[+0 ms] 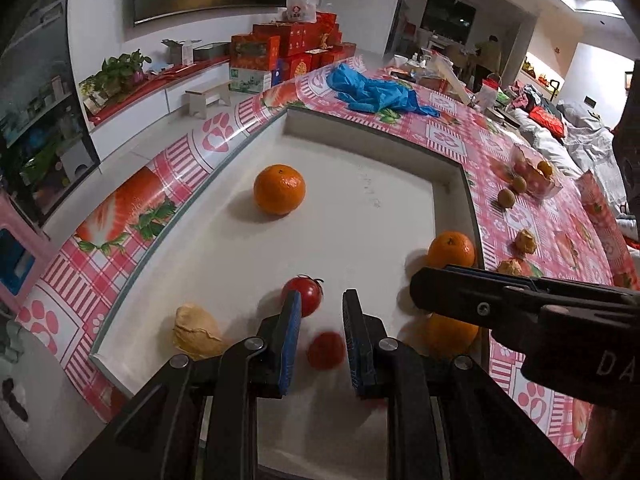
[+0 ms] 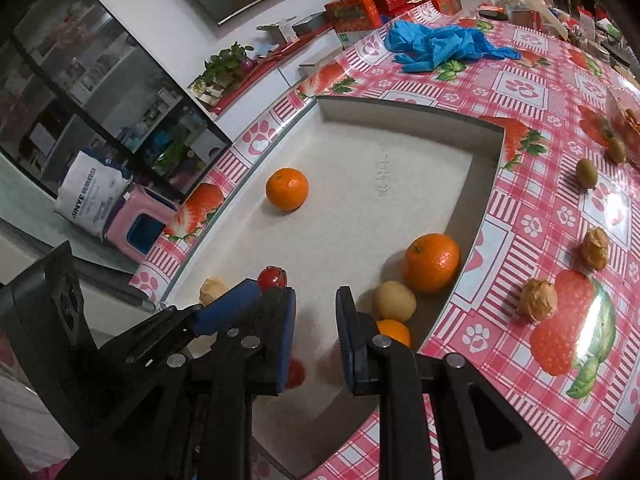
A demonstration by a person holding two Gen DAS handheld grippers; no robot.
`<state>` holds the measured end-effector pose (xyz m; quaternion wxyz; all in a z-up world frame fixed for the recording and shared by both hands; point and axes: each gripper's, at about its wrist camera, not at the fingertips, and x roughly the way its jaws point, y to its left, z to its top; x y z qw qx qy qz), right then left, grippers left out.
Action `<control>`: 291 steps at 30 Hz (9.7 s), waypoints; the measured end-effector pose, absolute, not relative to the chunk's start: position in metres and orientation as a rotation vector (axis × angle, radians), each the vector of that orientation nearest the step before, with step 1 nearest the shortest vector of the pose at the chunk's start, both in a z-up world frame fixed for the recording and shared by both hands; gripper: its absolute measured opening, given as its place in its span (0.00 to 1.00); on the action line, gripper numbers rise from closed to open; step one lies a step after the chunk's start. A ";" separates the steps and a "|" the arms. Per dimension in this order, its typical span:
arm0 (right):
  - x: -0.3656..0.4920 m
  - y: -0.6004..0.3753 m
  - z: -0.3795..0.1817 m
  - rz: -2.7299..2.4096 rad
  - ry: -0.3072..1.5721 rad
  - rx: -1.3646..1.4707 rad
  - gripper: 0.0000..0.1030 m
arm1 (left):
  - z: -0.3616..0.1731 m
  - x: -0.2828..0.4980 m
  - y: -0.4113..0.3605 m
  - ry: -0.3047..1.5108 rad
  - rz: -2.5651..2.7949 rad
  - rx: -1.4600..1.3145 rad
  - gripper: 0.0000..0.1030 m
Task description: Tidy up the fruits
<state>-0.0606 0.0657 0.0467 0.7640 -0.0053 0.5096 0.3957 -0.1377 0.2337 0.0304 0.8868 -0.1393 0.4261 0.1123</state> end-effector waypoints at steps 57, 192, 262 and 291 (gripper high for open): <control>0.040 -0.039 0.017 0.329 1.001 -0.207 0.75 | 0.086 -0.102 0.158 0.842 0.139 -0.121 0.96; -0.061 -0.203 -0.001 0.092 0.922 -0.047 0.99 | 0.000 -0.088 0.035 0.958 -0.023 -0.018 1.00; -0.061 -0.203 -0.001 0.092 0.922 -0.046 0.99 | -0.001 -0.088 0.035 0.958 -0.023 -0.017 1.00; -0.060 -0.203 -0.001 0.102 0.926 -0.048 0.99 | 0.000 -0.088 0.035 0.958 -0.023 -0.016 1.00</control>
